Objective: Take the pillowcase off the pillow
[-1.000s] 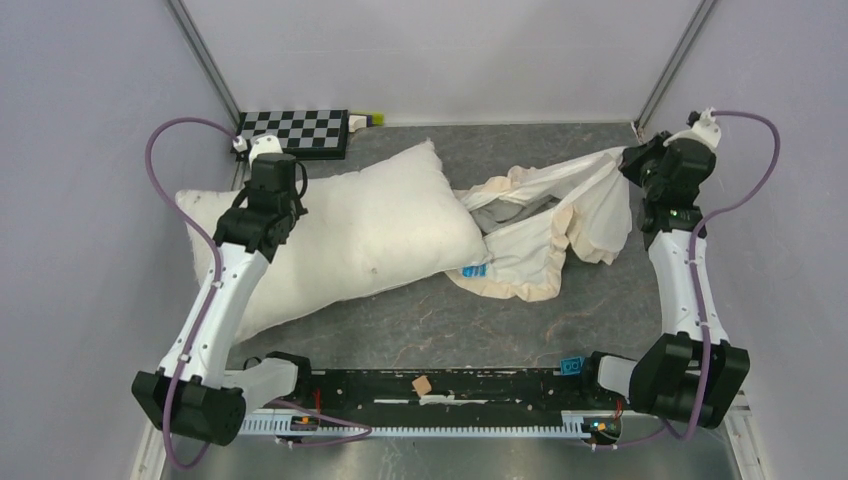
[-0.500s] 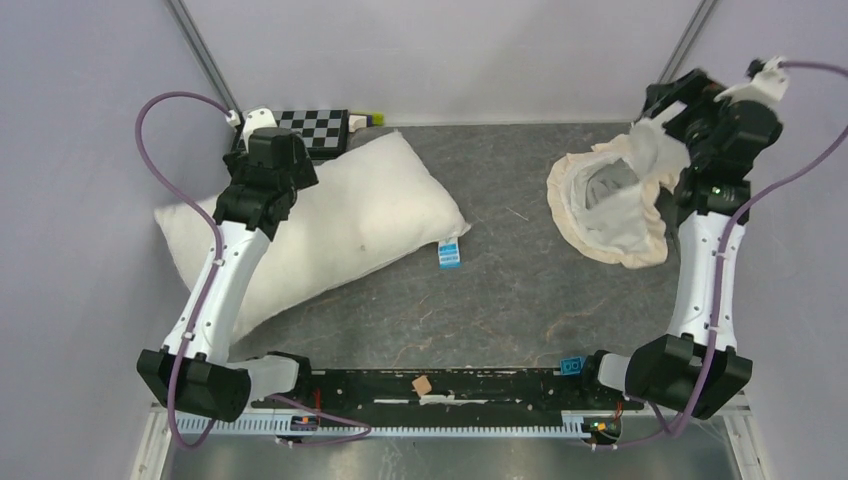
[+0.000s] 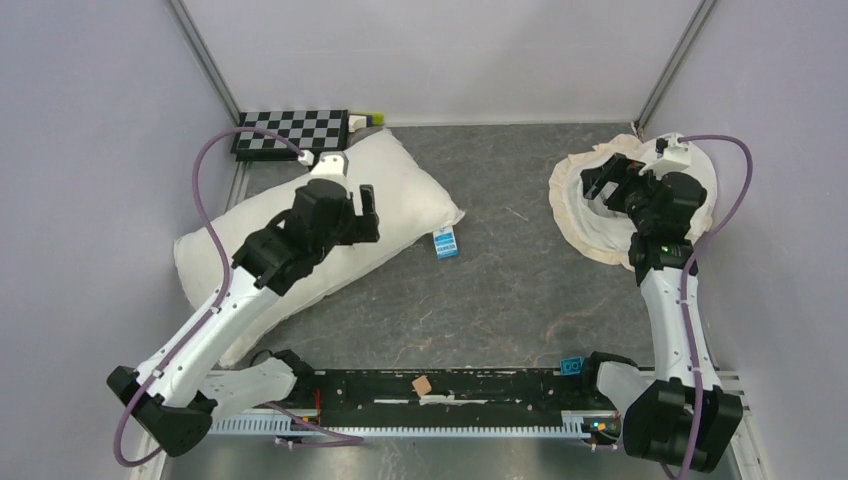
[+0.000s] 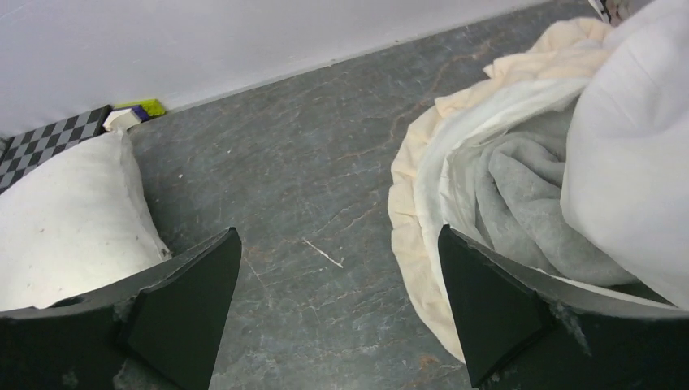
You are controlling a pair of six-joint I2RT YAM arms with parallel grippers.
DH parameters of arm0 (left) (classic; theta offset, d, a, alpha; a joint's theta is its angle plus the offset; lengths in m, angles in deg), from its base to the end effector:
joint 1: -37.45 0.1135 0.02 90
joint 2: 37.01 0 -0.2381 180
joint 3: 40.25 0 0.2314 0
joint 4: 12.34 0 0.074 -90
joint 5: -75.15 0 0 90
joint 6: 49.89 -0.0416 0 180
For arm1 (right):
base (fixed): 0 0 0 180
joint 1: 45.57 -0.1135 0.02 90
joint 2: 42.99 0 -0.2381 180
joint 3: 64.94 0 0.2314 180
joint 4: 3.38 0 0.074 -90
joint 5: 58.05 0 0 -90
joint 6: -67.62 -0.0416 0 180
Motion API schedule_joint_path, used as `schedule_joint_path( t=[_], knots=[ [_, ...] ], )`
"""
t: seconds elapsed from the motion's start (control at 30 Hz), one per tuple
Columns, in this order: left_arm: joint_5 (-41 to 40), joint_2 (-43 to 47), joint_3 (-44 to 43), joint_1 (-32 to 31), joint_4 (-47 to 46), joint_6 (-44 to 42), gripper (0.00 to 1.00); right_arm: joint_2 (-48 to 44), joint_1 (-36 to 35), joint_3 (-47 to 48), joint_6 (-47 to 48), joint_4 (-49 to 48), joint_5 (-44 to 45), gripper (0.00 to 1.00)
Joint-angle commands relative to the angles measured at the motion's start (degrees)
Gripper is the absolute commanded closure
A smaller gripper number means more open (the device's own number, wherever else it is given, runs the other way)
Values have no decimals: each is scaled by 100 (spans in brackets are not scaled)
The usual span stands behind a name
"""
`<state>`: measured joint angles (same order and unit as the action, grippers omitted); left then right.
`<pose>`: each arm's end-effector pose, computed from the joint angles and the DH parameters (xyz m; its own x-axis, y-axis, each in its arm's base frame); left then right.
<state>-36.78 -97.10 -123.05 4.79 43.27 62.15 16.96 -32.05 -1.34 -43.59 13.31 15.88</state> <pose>0.1846 -0.0999 0.3481 -0.5127 -0.0849 -0.8544 0.0477 0.9907 -0.1270 0.2387 -0.0456 0.3086 -0.2181 0.4100 -0.8856 0.0444 0.9107 0.4107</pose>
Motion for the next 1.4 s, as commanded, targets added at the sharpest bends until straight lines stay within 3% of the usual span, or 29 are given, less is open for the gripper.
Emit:
schedule_joint_path(
  t=[0.0, 0.1, 0.23, 0.5, 0.6, 0.7, 0.77, 0.9, 1.0, 1.07, 1.23, 1.37],
  knots=[
    [-691, 664, 131, -742, 1407, 1578, 5, -438, -116, -332, 493, 56, 185, 2],
    [-830, 1397, 765, -883, 1882, 2633, 0, -679, -130, -516, 499, 75, 284, 2],
    [-943, 2048, 1875, -882, 1680, 3270, 0, -765, -168, -559, 375, 95, 247, 2],
    [-1271, 1265, 3104, -738, -217, 3163, 0, -961, -906, -1274, 381, 89, 548, 2],
    [-1120, 789, 3375, 119, -1221, 2653, 0, -1010, -1281, -1643, 470, -15, 856, 2],
    [-136, 104, 3479, 1578, -2277, 2019, 0, -1057, -1545, -2093, 542, -485, 1466, 2],
    [235, -424, 3218, 2181, -2625, 1841, 0, -1135, -1660, -2511, 677, -948, 1906, 2],
    [-160, -1015, 2927, 2203, -3511, 1181, 0, -1008, -2148, -2837, 1144, -1626, 2662, 2],
    [-125, -1237, 2924, 2203, -4175, 72, 0, -826, -2563, -3145, 2016, -2397, 3172, 2],
    [355, -1189, 3168, 2201, -4788, -939, 10, -888, -2581, -3555, 2508, -3083, 3383, 2],
    [81, -1196, 3866, 2212, -6102, -1500, 10, -959, -2582, -4760, 3625, -5066, 2960, 2],
    [341, -1452, 4519, 2220, -7685, -1754, 11, -133, -2565, -5024, 3422, -5933, 3507, 2]
  ],
)
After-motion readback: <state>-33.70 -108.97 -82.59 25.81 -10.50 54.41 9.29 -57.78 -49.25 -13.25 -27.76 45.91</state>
